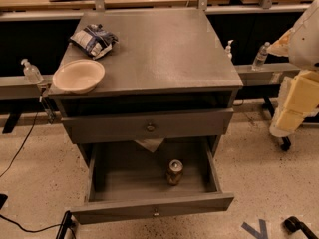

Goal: Pick orange can from middle drawer and place on counter

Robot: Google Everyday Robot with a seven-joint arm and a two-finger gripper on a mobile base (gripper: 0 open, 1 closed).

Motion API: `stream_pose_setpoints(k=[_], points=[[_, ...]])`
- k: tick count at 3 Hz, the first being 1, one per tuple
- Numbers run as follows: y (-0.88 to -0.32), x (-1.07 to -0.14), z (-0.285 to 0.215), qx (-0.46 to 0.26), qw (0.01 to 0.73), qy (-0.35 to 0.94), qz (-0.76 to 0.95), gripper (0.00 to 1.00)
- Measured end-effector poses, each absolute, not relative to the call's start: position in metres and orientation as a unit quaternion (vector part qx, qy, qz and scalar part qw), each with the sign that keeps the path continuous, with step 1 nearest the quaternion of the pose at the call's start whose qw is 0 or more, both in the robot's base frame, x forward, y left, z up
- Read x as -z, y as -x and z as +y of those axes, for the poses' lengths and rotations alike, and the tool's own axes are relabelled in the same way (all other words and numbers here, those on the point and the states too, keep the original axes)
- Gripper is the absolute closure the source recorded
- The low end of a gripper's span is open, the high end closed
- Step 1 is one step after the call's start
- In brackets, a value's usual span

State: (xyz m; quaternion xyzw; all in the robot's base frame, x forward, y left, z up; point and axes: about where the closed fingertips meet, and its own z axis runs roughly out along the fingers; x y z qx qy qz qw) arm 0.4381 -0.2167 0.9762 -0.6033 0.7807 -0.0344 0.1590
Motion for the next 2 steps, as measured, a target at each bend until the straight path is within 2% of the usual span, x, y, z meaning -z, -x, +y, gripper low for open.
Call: stream_pose_setpoints(k=[2], points=[[-0.443,-0.963,-0.208,0.01,0.146,0.639,0.756,0.0]])
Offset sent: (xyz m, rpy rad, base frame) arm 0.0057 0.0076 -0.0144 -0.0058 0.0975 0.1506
